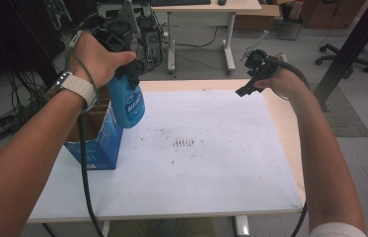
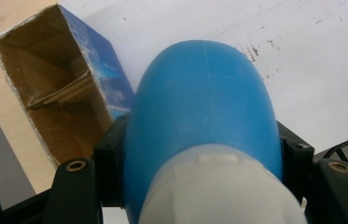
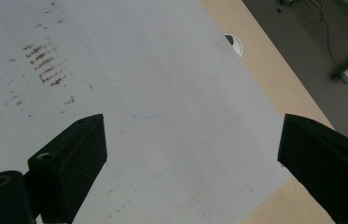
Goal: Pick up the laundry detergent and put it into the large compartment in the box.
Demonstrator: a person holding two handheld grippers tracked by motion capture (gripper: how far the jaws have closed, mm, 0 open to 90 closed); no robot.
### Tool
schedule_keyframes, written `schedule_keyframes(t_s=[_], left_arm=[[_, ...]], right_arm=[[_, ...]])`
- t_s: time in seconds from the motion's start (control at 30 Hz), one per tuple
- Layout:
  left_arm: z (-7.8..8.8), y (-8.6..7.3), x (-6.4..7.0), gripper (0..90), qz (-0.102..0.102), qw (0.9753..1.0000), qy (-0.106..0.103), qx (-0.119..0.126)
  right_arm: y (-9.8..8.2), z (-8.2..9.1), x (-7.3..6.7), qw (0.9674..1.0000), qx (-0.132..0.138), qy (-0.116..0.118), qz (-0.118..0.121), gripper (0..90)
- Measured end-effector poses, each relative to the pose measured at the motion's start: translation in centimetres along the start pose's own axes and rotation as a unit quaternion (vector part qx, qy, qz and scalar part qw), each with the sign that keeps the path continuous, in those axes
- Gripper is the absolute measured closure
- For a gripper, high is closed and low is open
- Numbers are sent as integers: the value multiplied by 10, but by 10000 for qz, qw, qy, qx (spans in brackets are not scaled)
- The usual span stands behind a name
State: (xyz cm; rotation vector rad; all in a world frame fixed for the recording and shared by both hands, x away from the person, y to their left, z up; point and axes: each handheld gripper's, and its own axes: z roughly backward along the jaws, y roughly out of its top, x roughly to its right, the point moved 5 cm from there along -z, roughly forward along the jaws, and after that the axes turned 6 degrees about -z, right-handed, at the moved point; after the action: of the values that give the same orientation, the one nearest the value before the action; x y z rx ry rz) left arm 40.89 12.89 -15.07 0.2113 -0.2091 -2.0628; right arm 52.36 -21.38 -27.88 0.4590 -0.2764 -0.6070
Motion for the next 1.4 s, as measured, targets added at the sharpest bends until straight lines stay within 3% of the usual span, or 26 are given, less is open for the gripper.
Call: schedule_keyframes(t_s=[0.17,0.63,1.4], left_arm=[[5,0,-6,371,103,9999,-46,27],[25,-3,-25,371,386,9992,98,77],[43,-18,-65,371,954,9946,377,154]], right_arm=[[1,1,0,10000,2,-3,20,80],[2,2,0,10000,31,-14,8,80],[4,-2,0,10000,-6,6,15,81]])
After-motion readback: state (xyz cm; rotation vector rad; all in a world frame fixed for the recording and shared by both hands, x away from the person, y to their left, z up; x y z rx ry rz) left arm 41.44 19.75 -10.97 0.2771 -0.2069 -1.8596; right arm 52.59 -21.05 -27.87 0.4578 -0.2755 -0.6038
